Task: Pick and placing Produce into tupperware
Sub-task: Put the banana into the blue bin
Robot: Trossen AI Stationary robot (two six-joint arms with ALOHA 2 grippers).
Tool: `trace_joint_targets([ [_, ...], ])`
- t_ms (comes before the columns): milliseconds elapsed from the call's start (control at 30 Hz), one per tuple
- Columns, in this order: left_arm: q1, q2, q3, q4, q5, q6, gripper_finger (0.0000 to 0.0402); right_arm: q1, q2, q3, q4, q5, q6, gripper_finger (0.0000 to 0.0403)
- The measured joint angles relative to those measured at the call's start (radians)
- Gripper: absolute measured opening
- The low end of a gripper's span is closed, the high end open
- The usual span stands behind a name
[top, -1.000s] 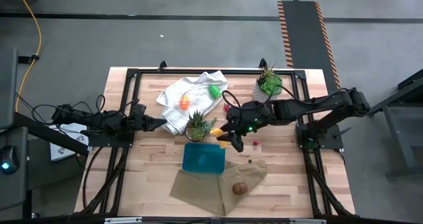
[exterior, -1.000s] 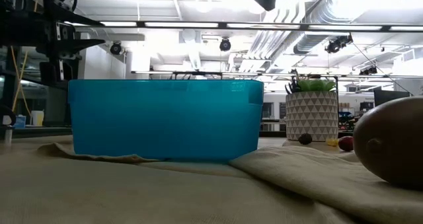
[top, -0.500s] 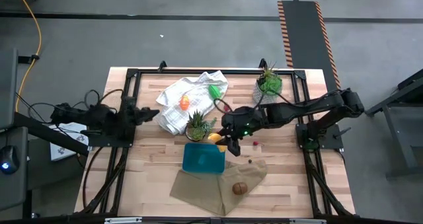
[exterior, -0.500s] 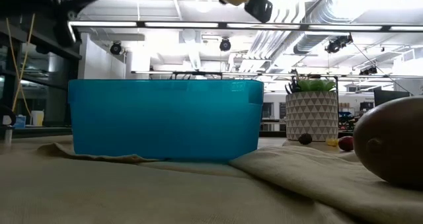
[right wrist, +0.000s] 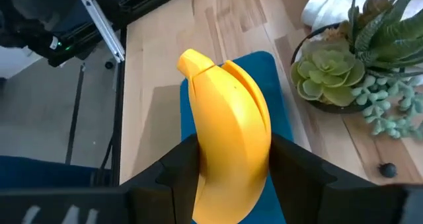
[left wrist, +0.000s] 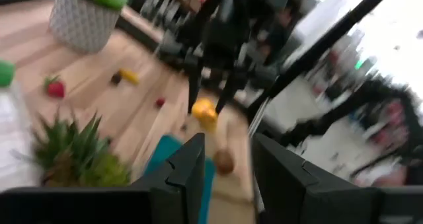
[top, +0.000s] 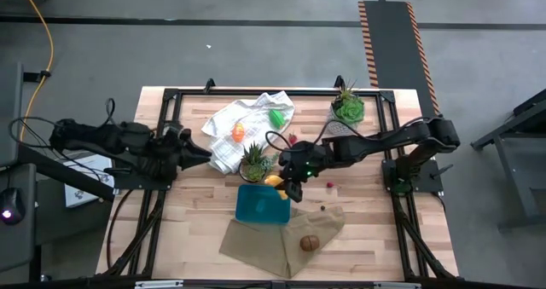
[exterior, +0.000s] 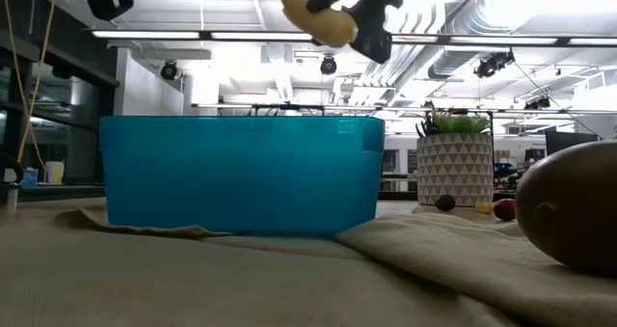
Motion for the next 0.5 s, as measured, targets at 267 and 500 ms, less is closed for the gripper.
trace_joint_targets([
  [267, 0.000, 0.121, 0.068, -0.122, 0.087, 0.006, 0.0115, 0.000, 0.160, 0.223, -0.195, -0.013, -0.069, 0.0154],
  [500, 0.000, 0.157, 0.068, -0.149, 0.133, -0.001, 0.0115, -0.005, 0.274, 0.399, -0.358, -0.018, -0.136, 0.0154],
])
